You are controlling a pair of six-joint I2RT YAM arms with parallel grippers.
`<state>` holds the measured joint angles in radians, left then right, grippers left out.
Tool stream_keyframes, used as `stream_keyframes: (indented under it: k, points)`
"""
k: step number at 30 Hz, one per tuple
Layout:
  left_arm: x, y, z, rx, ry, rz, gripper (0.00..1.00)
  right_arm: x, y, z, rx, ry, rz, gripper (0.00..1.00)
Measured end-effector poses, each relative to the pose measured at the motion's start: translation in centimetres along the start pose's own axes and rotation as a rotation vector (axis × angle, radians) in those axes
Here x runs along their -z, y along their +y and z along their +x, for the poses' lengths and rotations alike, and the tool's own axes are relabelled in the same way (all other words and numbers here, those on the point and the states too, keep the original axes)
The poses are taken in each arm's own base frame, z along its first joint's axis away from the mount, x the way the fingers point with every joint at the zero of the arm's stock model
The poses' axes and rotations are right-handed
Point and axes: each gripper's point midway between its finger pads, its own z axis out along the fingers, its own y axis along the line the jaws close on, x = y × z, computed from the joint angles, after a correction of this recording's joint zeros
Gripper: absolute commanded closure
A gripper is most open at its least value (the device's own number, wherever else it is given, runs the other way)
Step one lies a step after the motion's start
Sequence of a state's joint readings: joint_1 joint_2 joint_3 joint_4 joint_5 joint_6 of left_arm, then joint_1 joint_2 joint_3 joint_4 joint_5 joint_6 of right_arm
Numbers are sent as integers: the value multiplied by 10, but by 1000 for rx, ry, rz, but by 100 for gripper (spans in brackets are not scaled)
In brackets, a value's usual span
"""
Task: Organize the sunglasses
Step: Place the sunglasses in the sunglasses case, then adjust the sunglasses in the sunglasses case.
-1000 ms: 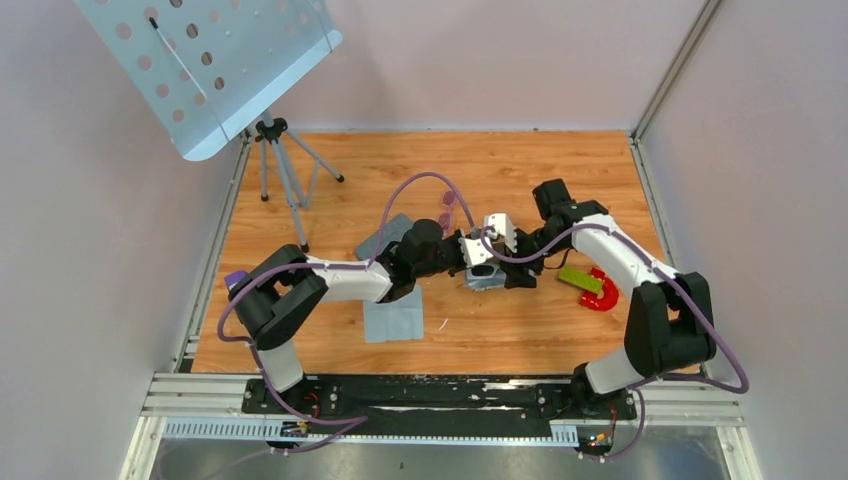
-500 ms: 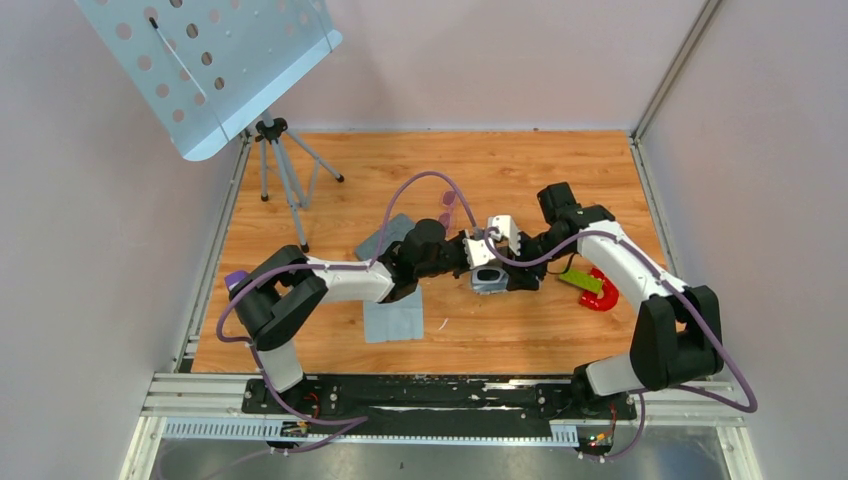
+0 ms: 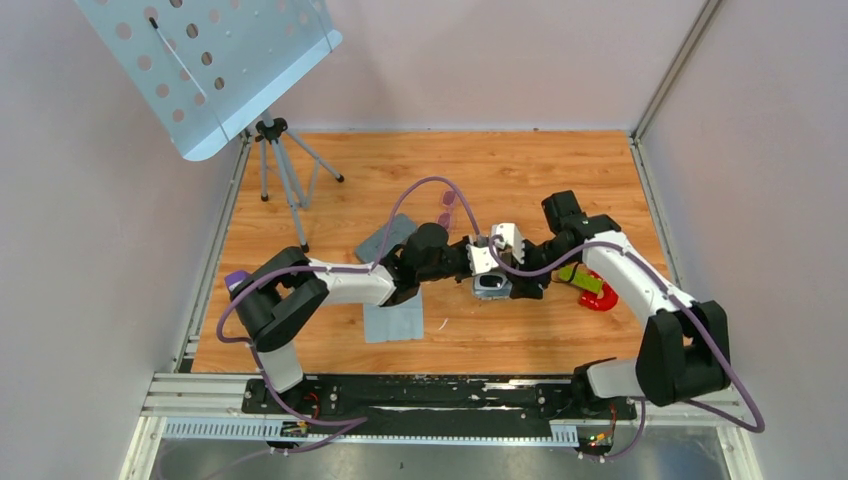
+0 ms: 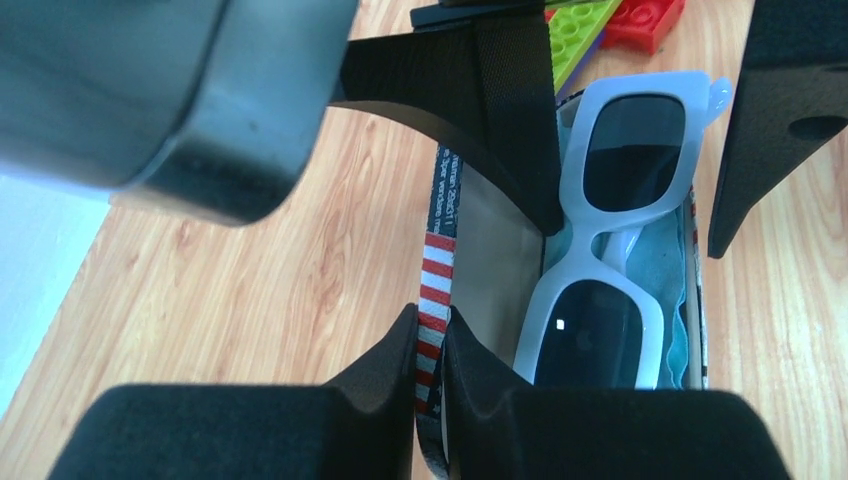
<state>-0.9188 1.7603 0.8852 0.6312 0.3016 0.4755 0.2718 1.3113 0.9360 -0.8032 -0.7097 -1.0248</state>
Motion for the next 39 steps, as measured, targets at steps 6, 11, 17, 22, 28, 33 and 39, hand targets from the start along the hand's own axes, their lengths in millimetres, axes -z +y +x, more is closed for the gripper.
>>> stream_keyframes:
  k: [6,11,17,22,28,33,39]
  points:
    - [6,11,8,25,35,-49,100,-9,-7,-12,-27,-36,-83,39]
    - [8,20,8,35,43,-97,100,-10,-9,-24,-72,-72,-121,39]
    - [16,9,37,46,149,-75,100,-3,-7,-52,-74,-175,-150,40]
    - [19,7,44,50,179,-72,100,5,2,-60,-68,-202,-160,40]
    - [19,6,45,52,182,-71,100,25,10,-62,-31,-208,-118,40]
    - [18,3,50,56,192,-64,100,38,10,-40,-12,-162,-24,38]
    - [17,0,55,62,203,-57,100,47,-11,-1,-113,-115,95,28]
